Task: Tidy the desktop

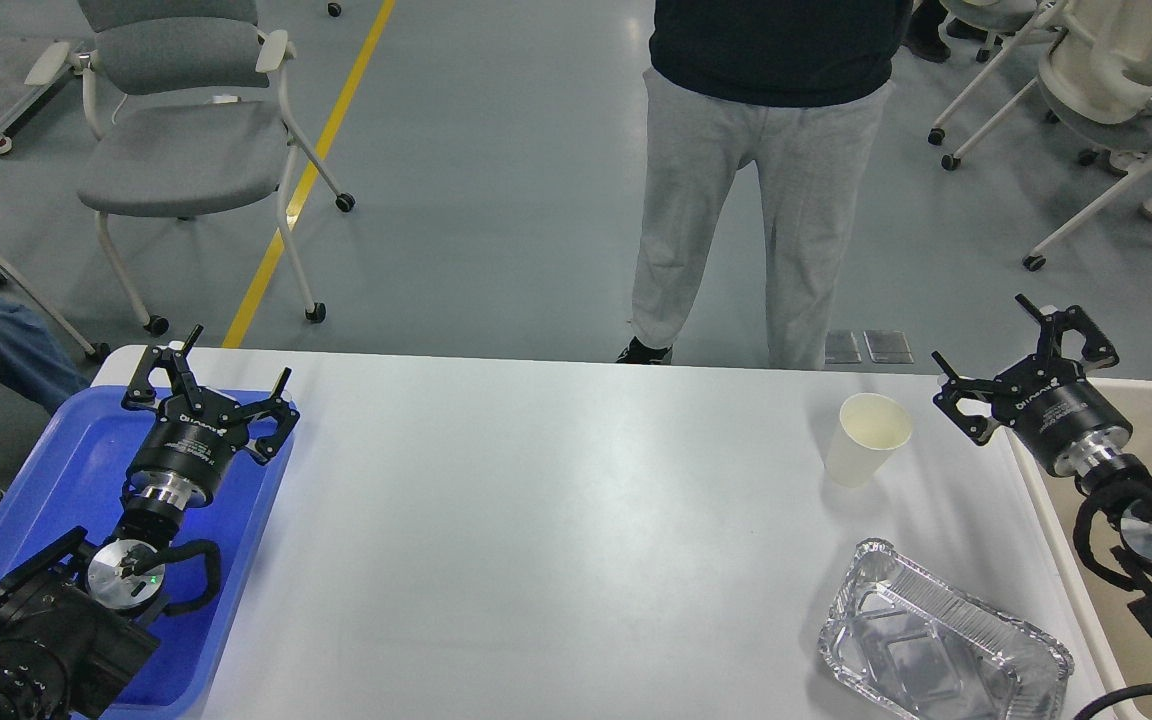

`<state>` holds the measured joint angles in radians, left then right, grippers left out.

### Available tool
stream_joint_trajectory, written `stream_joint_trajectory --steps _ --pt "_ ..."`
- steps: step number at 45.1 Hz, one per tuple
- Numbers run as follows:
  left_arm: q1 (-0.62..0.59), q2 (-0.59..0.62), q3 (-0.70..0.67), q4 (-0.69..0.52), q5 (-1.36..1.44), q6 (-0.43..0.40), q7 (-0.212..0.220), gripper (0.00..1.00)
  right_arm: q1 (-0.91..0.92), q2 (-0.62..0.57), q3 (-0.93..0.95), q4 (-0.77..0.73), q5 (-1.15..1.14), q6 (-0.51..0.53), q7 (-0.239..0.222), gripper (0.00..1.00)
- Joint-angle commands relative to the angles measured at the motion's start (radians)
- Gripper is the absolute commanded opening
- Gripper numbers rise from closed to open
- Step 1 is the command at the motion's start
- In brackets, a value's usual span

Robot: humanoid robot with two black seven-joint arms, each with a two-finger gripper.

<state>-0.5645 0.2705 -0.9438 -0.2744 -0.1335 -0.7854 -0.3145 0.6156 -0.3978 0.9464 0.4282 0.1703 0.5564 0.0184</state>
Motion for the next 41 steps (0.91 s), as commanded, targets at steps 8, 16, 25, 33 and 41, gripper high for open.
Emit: stream_joint_trajectory --steps 8,16,25,33,41 --pt "-0.002 0.003 0.008 0.0 0.0 0.0 0.0 1.0 -0.008 -0.004 -0.001 0.0 0.0 0.003 0.0 1.0" --pt "-0.002 0.004 0.008 0.001 0.0 0.0 0.0 1.0 -0.01 -0.003 -0.003 0.0 -0.002 0.003 0.0 1.0" --pt "-0.002 0.004 0.008 0.001 0.0 0.0 0.0 1.0 -0.008 -0.003 -0.005 0.003 -0.002 0.003 0.0 1.0" --pt "-0.002 0.004 0.008 0.001 0.002 0.0 0.0 1.0 -0.011 -0.004 0.0 0.01 0.0 0.002 0.0 1.0" --pt "-0.002 0.004 0.01 0.0 0.002 0.0 0.0 1.0 -0.019 -0.003 -0.001 0.02 0.0 0.002 0.0 1.0"
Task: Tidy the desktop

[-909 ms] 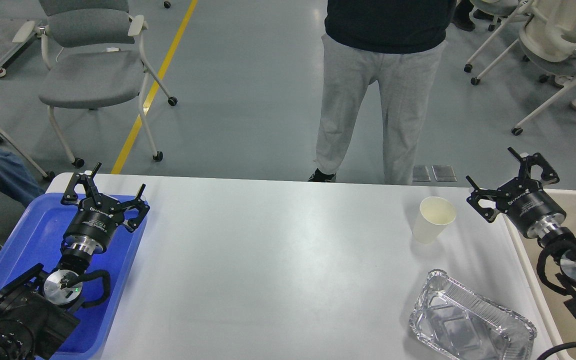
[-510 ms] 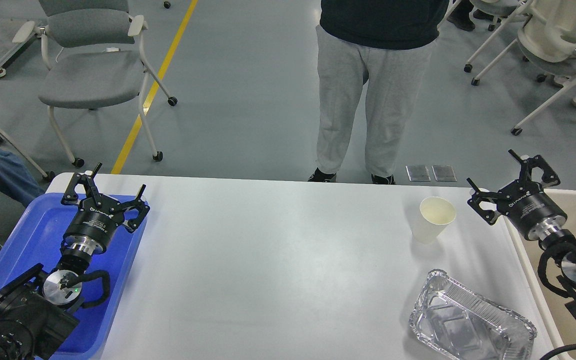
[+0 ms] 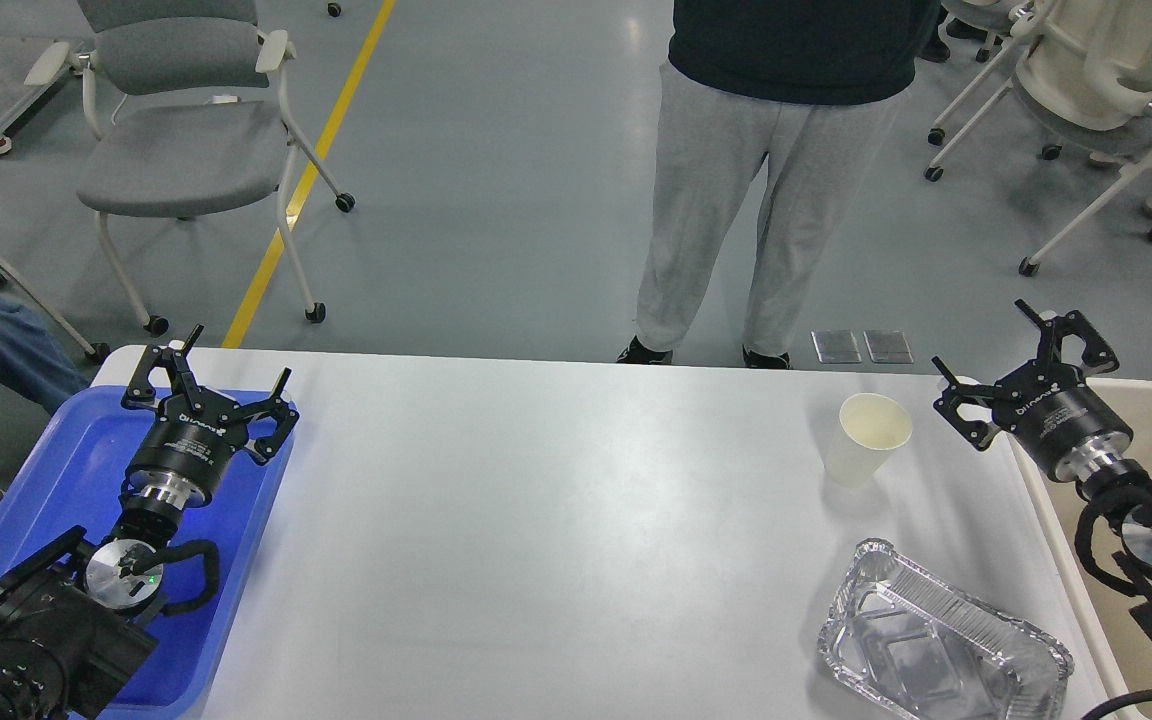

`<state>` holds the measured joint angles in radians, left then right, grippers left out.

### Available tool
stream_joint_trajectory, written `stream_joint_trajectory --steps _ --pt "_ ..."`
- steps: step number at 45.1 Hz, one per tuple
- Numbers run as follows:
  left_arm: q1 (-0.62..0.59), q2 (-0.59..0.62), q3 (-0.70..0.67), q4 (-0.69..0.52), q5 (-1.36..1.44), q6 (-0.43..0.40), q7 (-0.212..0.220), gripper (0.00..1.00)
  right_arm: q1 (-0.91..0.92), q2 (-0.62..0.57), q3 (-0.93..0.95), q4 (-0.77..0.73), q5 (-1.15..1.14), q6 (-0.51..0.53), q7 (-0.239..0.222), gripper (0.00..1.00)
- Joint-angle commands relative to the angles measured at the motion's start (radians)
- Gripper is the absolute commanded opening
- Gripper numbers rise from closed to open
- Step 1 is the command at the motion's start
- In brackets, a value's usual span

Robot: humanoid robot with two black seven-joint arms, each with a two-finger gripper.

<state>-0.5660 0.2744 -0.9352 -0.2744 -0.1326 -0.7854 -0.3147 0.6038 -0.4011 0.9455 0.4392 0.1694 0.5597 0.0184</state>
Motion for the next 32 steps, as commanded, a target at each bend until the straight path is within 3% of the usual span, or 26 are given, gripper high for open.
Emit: stream_joint_trajectory --steps 1,16,32 --pt "0.0 0.0 0.001 0.0 0.001 0.0 0.0 1.0 -0.009 0.001 -0.001 0.01 0.001 -0.001 0.0 1.0" --pt "0.0 -0.001 0.001 0.0 0.001 0.0 0.0 1.0 -0.021 -0.022 0.003 0.076 0.001 -0.017 0.001 1.0" --pt "0.0 -0.001 0.001 0.0 0.001 0.0 0.0 1.0 -0.016 -0.131 -0.024 0.228 -0.03 -0.07 0.001 1.0"
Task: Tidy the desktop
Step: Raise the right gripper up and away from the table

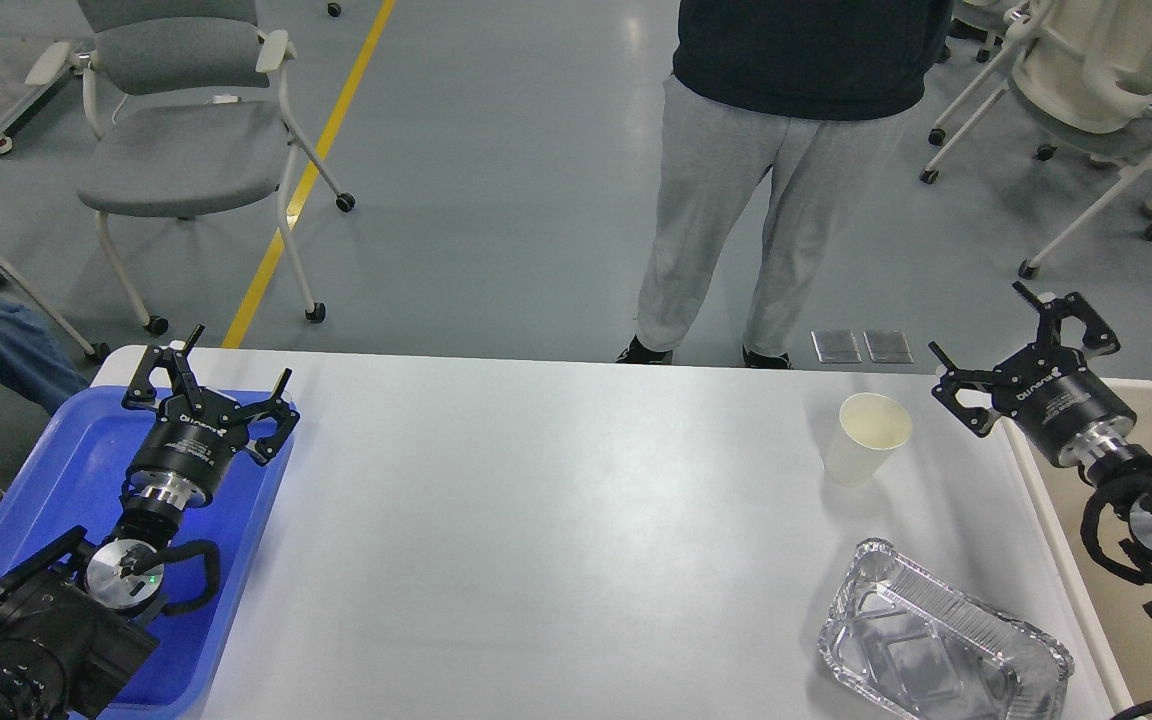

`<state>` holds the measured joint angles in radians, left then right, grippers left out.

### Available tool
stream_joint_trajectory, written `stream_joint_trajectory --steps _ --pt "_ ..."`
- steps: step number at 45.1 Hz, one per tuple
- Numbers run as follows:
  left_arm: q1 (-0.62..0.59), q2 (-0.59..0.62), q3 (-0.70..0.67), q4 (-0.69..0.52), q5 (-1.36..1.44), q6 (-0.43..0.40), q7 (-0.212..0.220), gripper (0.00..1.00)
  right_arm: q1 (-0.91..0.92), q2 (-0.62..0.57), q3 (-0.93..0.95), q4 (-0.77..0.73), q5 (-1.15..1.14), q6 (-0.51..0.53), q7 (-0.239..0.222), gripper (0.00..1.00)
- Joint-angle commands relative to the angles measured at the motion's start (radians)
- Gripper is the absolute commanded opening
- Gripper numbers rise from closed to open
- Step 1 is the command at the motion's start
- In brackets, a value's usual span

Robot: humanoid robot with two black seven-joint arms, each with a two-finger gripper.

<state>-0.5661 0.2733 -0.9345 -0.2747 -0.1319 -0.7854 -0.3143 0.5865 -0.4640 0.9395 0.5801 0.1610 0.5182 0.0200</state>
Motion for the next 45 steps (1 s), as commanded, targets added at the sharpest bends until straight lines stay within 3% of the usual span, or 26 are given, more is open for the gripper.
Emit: stream_joint_trajectory --steps 1,12,26,36,45 --pt "0.0 0.0 0.0 0.0 0.0 0.0 0.0 1.0 0.002 -0.077 -0.018 0.095 -0.032 -0.029 0.0 1.0" --pt "0.0 0.0 0.0 0.0 0.0 0.0 0.0 1.0 0.01 -0.206 -0.028 0.145 -0.164 -0.029 0.0 1.0" --pt "0.0 0.0 -0.001 0.0 0.0 0.0 0.0 1.0 0.084 -0.392 -0.093 0.241 -0.169 -0.032 -0.003 1.0" --pt "0.002 0.0 -0.001 0.0 0.0 0.0 0.0 1.0 0.154 -0.423 -0.116 0.242 -0.175 -0.035 -0.008 1.0" --pt "0.002 0.0 -0.001 -0.001 0.0 0.0 0.0 1.0 0.21 -0.432 -0.258 0.256 -0.237 -0.053 -0.005 1.0"
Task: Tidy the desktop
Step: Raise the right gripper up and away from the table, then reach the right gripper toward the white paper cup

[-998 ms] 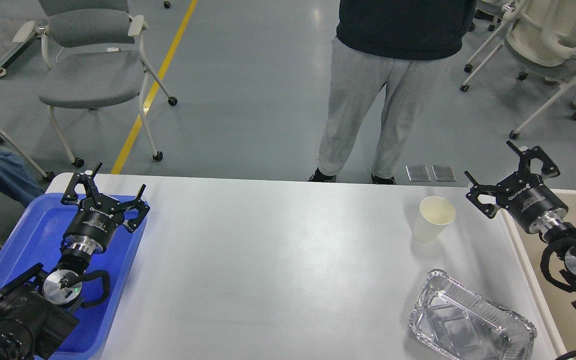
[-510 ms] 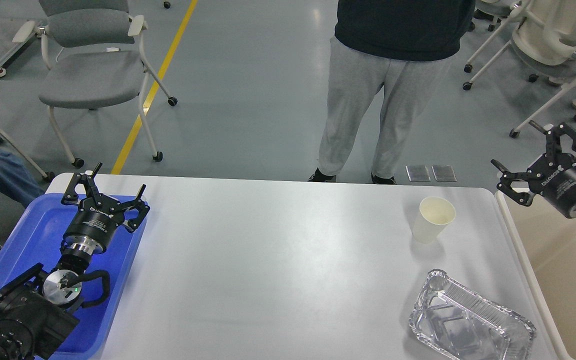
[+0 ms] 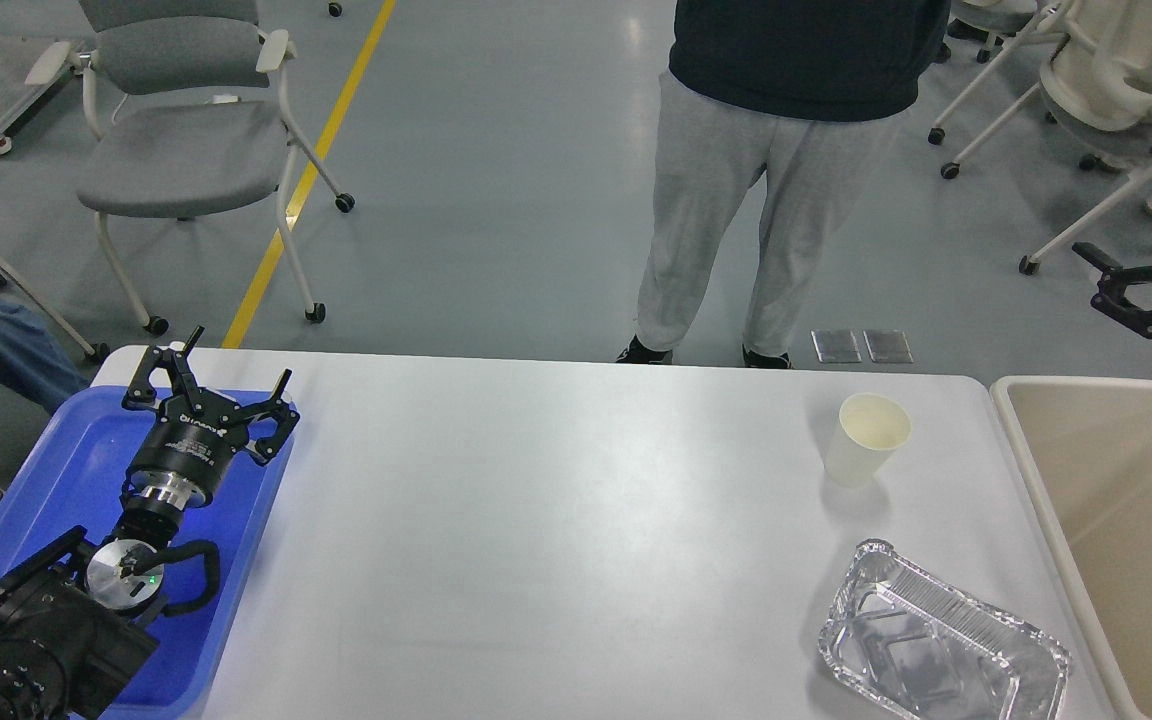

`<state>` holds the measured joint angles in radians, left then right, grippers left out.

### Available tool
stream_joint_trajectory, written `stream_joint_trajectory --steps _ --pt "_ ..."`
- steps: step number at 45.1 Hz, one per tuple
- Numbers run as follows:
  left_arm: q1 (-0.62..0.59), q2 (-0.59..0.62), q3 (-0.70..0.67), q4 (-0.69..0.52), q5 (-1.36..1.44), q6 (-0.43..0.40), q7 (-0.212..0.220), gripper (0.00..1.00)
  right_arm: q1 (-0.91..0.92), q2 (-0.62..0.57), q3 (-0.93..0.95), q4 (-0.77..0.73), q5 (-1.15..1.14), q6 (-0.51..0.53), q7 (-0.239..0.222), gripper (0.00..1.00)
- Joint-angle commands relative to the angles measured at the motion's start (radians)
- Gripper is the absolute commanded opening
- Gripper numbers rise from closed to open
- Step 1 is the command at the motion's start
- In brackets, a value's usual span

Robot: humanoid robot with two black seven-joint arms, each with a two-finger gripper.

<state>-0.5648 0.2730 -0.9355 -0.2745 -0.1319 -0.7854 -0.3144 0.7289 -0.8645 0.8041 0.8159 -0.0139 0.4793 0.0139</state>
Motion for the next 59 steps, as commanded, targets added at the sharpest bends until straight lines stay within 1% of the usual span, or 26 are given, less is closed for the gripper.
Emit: stream_joint_trajectory --steps 1,7,13,20,28,32,39,43,51,59 --pt "0.0 0.002 0.0 -0.002 0.0 0.0 0.0 1.0 0.073 -0.031 -0.137 0.02 -0.086 -0.016 0.003 1.0" --pt "0.0 0.003 0.0 -0.002 0.0 0.0 0.0 1.0 0.083 -0.027 -0.175 0.026 -0.274 -0.022 0.006 1.0" --pt "0.002 0.005 0.0 -0.002 0.0 0.0 0.0 1.0 0.081 -0.022 -0.198 0.068 -0.463 -0.037 0.008 1.0" --pt "0.0 0.005 0.0 -0.002 -0.002 0.0 0.0 1.0 0.084 -0.008 -0.243 0.131 -0.671 -0.097 0.008 1.0" --pt "0.0 0.005 0.0 -0.002 -0.002 0.0 0.0 1.0 0.106 0.061 -0.319 0.164 -0.87 -0.162 0.008 1.0" --pt "0.0 0.005 0.0 -0.002 -0.002 0.0 0.0 1.0 0.113 0.1 -0.388 0.166 -0.914 -0.202 0.008 1.0" --pt "0.0 0.005 0.0 -0.002 -0.002 0.0 0.0 1.0 0.153 0.157 -0.535 0.16 -0.931 -0.284 0.009 1.0" --pt "0.0 0.005 0.0 -0.002 0.0 0.0 0.0 1.0 0.167 0.177 -0.597 0.151 -0.949 -0.315 0.012 1.0" --pt "0.0 0.005 0.0 -0.002 0.0 0.0 0.0 1.0 0.159 0.2 -0.645 0.1 -0.988 -0.384 0.017 1.0" --pt "0.0 0.005 0.0 -0.002 -0.002 0.0 0.0 1.0 0.152 0.202 -0.675 0.077 -1.017 -0.395 0.034 1.0"
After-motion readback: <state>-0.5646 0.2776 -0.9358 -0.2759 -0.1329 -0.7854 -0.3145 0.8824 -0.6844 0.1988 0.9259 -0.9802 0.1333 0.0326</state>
